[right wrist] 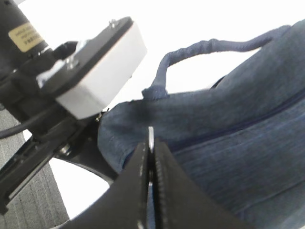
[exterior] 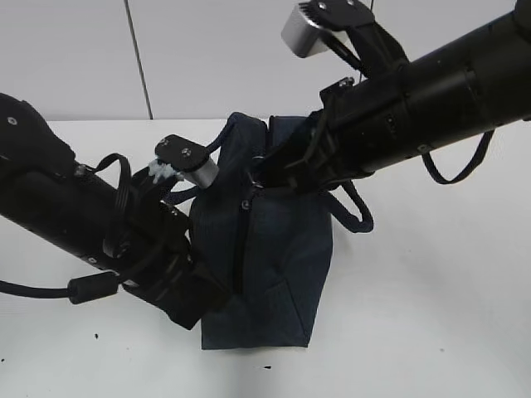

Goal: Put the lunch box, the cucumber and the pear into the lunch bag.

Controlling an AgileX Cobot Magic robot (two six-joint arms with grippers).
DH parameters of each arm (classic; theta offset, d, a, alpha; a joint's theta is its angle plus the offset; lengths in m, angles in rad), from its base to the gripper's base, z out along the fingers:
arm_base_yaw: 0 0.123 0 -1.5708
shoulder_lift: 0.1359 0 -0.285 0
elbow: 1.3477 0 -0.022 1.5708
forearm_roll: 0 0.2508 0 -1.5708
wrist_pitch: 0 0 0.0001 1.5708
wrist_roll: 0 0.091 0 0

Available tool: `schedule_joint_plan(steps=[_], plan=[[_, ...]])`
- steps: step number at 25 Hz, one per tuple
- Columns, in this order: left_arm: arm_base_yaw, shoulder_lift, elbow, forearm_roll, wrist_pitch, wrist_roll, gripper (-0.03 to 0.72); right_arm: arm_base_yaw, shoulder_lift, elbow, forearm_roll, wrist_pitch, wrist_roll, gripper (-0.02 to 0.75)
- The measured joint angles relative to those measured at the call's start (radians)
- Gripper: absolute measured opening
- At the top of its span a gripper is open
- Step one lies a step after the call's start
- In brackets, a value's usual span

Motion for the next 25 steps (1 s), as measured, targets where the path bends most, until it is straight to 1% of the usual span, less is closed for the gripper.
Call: schedule_joint_plan(steps=[4,13,19,25], plan=[[0.0,0.0,-0.001,0.028,0.017,0.0,0.003,-0.017,0.022,-0.035,0.0,-0.001,0.011,0.006],[0.0,0.0,-0.003,0.031,0.025,0.0,0.002,-0.138,0.127,-0.139,0.013,0.066,0.022,0.006],[0.001,0.0,-0.006,0.032,0.03,0.0,0.001,-0.164,0.262,-0.286,0.013,0.1,0.023,0.006],[0.001,0.0,-0.006,0.042,0.047,0.0,0.001,-0.202,0.351,-0.422,0.013,0.089,0.042,0.006]])
